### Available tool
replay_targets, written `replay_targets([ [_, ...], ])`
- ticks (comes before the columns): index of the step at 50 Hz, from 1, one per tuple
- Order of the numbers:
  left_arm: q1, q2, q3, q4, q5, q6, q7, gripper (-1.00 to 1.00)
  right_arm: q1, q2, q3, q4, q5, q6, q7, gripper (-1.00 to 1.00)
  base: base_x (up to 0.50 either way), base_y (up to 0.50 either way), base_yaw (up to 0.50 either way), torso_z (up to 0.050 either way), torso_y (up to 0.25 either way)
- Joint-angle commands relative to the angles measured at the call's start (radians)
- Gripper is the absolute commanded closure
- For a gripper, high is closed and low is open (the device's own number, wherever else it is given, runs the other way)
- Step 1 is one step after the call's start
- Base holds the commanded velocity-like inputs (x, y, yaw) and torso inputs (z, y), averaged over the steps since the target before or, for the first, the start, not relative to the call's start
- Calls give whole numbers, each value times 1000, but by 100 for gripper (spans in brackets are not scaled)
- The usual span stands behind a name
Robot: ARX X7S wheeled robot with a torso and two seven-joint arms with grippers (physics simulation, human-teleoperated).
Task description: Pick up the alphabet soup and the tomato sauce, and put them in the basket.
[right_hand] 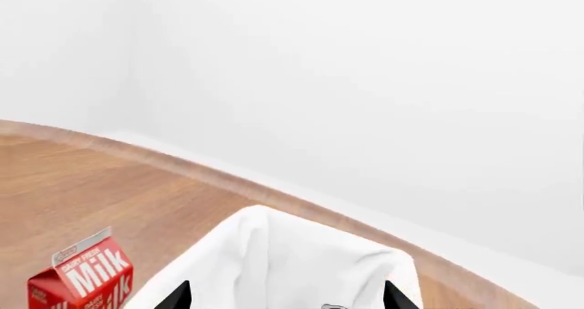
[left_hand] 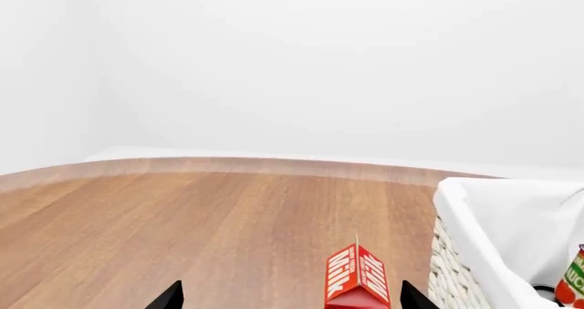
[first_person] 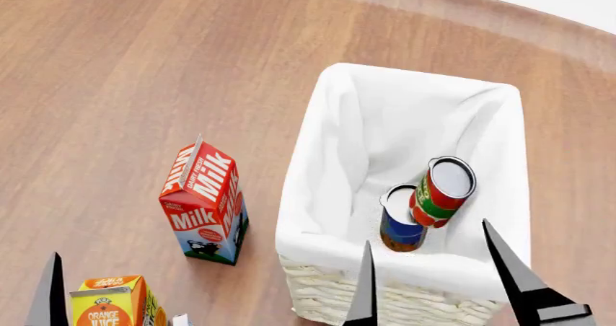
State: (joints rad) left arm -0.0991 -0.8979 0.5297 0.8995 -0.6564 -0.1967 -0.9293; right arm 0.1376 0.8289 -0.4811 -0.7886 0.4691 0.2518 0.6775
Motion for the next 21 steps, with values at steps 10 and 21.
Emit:
replay_targets([
  [10, -18, 33, -5, -31, 17, 42, 42, -100, -79, -17, 49, -5, -22, -105, -12, -100, 0, 0, 0, 0, 0],
  [21, -6, 13, -29, -32, 6, 62, 34, -100, -109, 15, 90, -19, -6, -113, 17, -100, 0, 0, 0, 0, 0],
])
